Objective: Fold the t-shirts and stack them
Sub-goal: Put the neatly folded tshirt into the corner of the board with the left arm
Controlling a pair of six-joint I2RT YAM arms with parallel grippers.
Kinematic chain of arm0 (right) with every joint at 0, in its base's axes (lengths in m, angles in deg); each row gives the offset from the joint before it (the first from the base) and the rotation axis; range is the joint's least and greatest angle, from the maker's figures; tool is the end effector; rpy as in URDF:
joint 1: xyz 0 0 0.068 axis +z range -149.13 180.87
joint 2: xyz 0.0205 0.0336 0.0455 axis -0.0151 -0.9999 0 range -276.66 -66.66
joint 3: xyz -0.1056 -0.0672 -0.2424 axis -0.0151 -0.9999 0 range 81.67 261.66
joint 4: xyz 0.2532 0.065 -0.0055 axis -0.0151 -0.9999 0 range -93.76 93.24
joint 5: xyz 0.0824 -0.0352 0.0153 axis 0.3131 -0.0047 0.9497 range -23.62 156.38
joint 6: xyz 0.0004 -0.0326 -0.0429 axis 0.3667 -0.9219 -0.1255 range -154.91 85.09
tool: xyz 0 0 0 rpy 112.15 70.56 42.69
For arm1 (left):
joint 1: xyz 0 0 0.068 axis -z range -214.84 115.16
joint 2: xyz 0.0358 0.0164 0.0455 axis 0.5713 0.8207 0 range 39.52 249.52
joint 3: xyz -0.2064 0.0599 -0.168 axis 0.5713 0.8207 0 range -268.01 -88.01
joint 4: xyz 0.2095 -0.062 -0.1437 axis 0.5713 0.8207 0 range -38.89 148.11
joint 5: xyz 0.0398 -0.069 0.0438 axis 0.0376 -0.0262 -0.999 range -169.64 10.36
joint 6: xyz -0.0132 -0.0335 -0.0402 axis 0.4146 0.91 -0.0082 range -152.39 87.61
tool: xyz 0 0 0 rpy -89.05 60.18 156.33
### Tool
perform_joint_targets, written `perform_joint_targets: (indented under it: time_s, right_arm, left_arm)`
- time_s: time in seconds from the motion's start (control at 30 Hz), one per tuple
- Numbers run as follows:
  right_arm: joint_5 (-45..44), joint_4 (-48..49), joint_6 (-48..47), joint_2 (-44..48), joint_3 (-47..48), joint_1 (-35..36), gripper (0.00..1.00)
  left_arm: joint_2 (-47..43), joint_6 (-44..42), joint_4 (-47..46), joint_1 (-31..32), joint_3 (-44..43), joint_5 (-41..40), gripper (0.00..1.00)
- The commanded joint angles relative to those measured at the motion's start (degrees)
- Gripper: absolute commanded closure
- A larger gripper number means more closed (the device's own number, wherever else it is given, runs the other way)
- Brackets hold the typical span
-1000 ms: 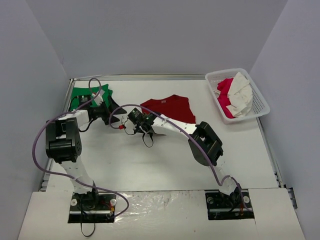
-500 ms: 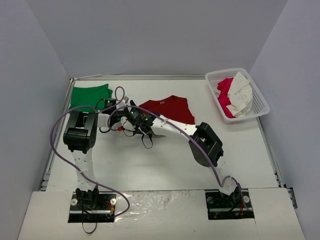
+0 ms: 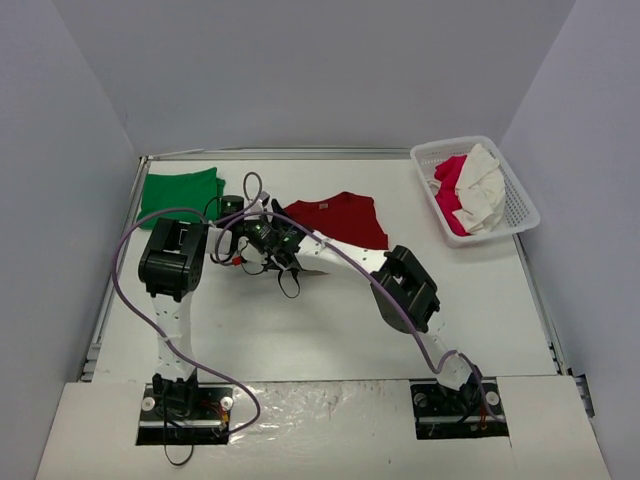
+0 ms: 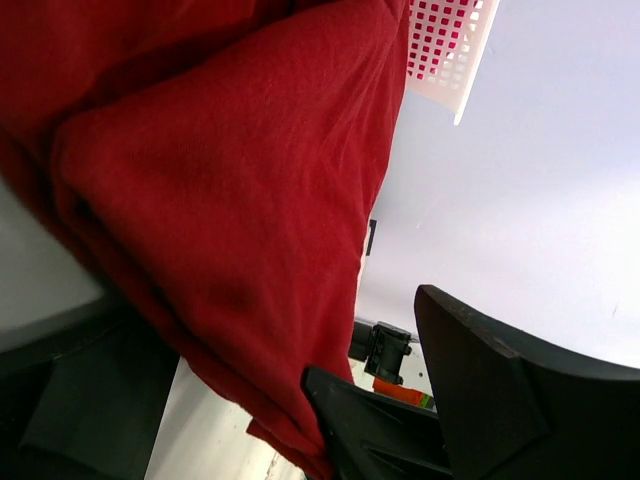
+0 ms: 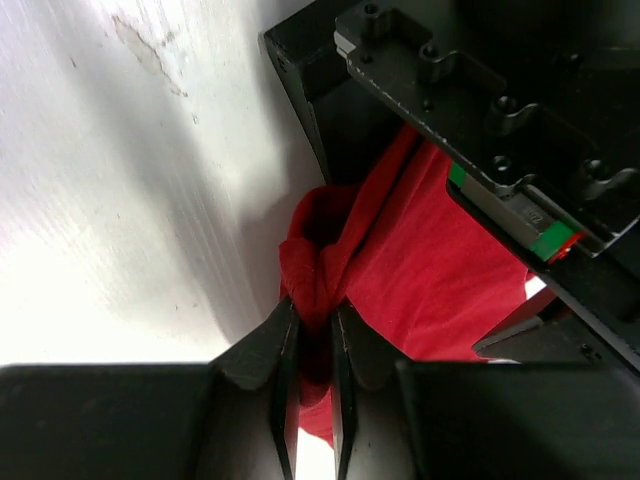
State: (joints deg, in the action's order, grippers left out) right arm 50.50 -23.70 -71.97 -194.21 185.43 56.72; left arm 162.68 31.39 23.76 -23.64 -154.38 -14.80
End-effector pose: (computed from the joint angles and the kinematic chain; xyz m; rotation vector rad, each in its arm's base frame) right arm 0.2874 0.4065 0.1951 -1.6690 1.7521 -0.1917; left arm 0.4121 -0.1144 0.1185 -0.2444 2.3465 -1.9009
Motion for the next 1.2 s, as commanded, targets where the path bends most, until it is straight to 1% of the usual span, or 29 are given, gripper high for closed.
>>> perform_joint_targets:
  time_s: [0.0, 0.13, 0.2, 0.23, 0.27, 0.3, 0.33, 0.37, 0.43, 0.5, 0.53, 0.63, 0.67, 0.7, 0.73, 0.77, 0.8, 0.83, 0.87, 0.9, 0.93, 0.97, 1.03, 1.07, 1.1, 1.13, 1.17]
  right_arm:
    - [-2.0, -2.3, -0.5, 0.1, 3.5, 0.4, 1.00]
    - [-3.8, -2.3, -1.3, 0.5, 3.1, 0.3, 1.00]
    - [-4.2, -2.3, -1.3, 0.7, 2.8, 0.2, 1.00]
    - [-4.2, -2.3, -1.3, 0.9, 2.6, 0.0, 1.00]
    - [-4.3, -2.3, -1.4, 1.0, 2.2, 0.0, 1.00]
    - [-4.4, -2.2, -1.4, 1.1, 2.1, -0.2, 1.00]
    - [-4.5, -2.3, -1.5, 1.1, 2.0, -0.3, 1.00]
    - [-4.5, -2.2, -1.4, 1.2, 2.0, -0.5, 1.00]
    - [-4.6, -2.4, -1.4, 1.3, 2.4, -0.6, 1.00]
    - [-4.7, -2.5, -1.4, 1.8, 2.7, -0.6, 1.00]
    - [-4.9, -2.6, -1.5, 1.9, 2.9, -0.6, 1.00]
    - [-4.7, -2.9, -1.5, 3.0, 2.7, -0.6, 1.00]
    - [-4.1, -3.0, -1.4, 3.4, 2.3, -0.6, 1.00]
    - [-3.9, -3.1, -1.4, 4.7, 1.7, -0.7, 0.90]
    - [-3.8, -3.2, -1.6, 5.6, 1.0, -0.7, 0.72]
    - [-3.8, -3.4, -1.9, 6.6, -1.5, -0.6, 0.52]
    - [-3.8, -3.4, -2.4, 9.4, -3.4, -0.6, 0.32]
    - [-3.4, -3.4, -2.6, 11.2, -5.4, -0.8, 0.28]
    - [-2.8, -3.3, -2.8, 13.1, -10.0, -0.9, 0.12]
    - [-0.9, -3.3, -2.6, 17.3, -12.5, -1.3, 0.03]
    - [0.3, -3.4, -2.3, 19.7, -15.1, -1.8, 0.00]
    - [1.6, -3.2, -2.7, 24.4, -20.7, -3.1, 0.00]
    - [5.9, -3.4, -3.3, 28.6, -26.0, -5.5, 0.00]
    - [7.2, -3.3, -3.5, 30.7, -28.5, -8.5, 0.00]
    - [8.8, -3.4, -3.6, 34.7, -32.9, -10.7, 0.00]
    - [11.2, -3.5, -3.9, 36.7, -34.9, -12.7, 0.00]
    - [11.4, -3.5, -4.7, 40.1, -36.8, -16.4, 0.00]
  left_arm:
    - [2.7, 0.6, 2.9, 1.9, 0.0, -1.3, 0.06]
    - [2.6, -1.3, 4.7, 2.2, -0.5, -1.1, 0.05]
    - [2.1, -2.4, 5.0, 2.2, -1.0, -0.6, 0.00]
    - [1.9, -2.8, 5.4, 2.2, -1.2, -0.4, 0.14]
    - [1.9, -3.4, 6.4, 2.2, -1.6, -0.1, 0.22]
    - [2.0, -3.6, 6.9, 2.2, -2.2, 0.2, 0.33]
    - [2.2, -3.7, 7.0, 2.2, -2.4, 0.6, 0.55]
    - [2.4, -3.8, 7.2, 2.2, -2.6, 0.9, 0.69]
    - [2.5, -4.4, 8.0, 2.2, -3.1, 0.9, 0.87]
    - [3.3, -4.3, 8.0, 2.2, -3.9, 1.9, 0.96]
    - [4.2, -4.4, 7.6, 2.2, -5.2, 3.0, 0.98]
    - [4.8, -5.5, 9.0, 1.7, -8.5, 4.5, 0.98]
    - [4.6, -9.3, 13.3, 1.5, -10.2, 4.5, 0.98]
    - [4.7, -12.8, 18.3, 1.1, -12.4, 4.7, 0.98]
    - [4.8, -15.9, 22.8, 0.8, -14.5, 4.4, 0.98]
    - [4.6, -22.6, 33.6, 0.4, -18.1, 3.4, 0.98]
    - [4.3, -24.9, 36.5, -0.6, -19.4, 2.4, 0.98]
    - [4.0, -25.9, 37.6, -1.2, -20.0, 2.0, 0.98]
    - [3.7, -28.1, 41.2, -2.0, -21.2, 1.3, 0.98]
    - [3.4, -29.1, 42.5, -3.3, -21.8, 1.1, 0.98]
    - [3.3, -30.4, 43.7, -4.0, -22.5, 0.6, 0.98]
    - [3.5, -34.8, 50.0, -4.6, -23.7, -0.3, 0.98]
    - [3.8, -40.2, 56.4, -6.3, -27.0, -1.7, 0.98]
    - [3.8, -41.2, 57.7, -6.9, -27.7, -2.7, 0.98]
    - [3.8, -42.1, 58.4, -7.4, -28.6, -3.6, 0.98]
    - [4.0, -43.0, 61.5, -8.4, -29.7, -4.1, 0.98]
    - [4.7, -45.7, 63.5, -8.7, -30.8, -5.2, 0.98]
